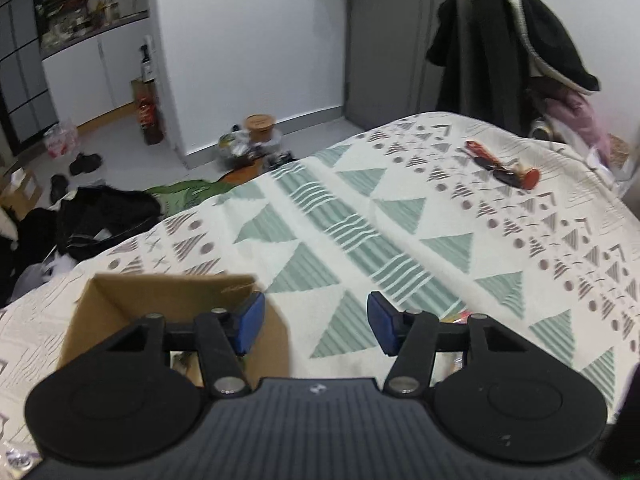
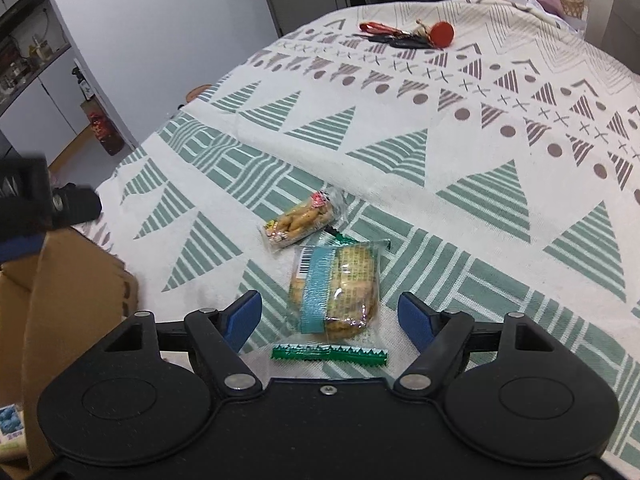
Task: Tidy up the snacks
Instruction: 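Move both tools back over the remaining snacks on the bed, then grasp the yellow-wrapped pastry with the left tool while the right tool grasps the blue-labelled biscuit and green stick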
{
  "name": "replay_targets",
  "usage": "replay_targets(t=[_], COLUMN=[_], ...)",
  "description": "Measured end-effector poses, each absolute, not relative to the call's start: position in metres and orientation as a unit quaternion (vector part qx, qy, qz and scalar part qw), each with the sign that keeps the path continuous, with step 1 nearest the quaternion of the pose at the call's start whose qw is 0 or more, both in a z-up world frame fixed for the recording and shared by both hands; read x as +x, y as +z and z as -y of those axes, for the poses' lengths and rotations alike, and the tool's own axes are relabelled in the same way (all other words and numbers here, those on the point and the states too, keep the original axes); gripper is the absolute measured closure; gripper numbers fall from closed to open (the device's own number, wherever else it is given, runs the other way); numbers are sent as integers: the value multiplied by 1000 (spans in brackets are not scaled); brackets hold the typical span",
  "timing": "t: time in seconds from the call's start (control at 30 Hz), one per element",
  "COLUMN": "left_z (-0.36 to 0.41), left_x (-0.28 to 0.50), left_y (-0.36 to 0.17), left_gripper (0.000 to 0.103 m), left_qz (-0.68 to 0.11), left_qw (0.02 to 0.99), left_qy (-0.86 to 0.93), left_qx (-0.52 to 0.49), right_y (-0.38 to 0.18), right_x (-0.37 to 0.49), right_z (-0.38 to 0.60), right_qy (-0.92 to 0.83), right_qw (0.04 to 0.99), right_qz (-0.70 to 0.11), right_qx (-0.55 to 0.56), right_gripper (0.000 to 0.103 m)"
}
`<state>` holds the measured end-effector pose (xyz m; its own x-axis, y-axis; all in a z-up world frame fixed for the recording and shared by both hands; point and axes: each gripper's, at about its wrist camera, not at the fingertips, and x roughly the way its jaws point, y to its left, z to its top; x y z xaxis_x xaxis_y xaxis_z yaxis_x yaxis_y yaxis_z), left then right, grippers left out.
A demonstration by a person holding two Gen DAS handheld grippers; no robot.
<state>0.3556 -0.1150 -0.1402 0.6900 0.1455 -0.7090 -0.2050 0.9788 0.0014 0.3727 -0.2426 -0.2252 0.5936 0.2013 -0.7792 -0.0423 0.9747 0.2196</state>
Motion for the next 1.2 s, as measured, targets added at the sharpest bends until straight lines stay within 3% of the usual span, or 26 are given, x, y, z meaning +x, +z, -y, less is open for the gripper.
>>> replay_targets(t=[0.13,0.2,0.67,0.83,1.2], left_z=[125,129,152,163,187], left_x=[372,378,401,407,419], left_y=[-153,-161,-189,-200,-221], left_gripper=[47,47,42,30,22], left_qz=[-401,-409,-429,-441,-454], left_qw=[912,910,903,897,888], left_qy=[64,51,-4,-26,-67], left_qx=[-51,-56,-38,-21,34], right_y=[-228,-231,-227,-225,-222], right_x=[375,376,382,383,381], right_z=[242,243,280,300,318], right_qy=[65,65,18,7,-44], right_qw=[892,894,898,892,895], right_qz=[-440,-439,-429,-431,-426], right_qx=[76,63,98,137,129], right_gripper=[42,55,56,56,56])
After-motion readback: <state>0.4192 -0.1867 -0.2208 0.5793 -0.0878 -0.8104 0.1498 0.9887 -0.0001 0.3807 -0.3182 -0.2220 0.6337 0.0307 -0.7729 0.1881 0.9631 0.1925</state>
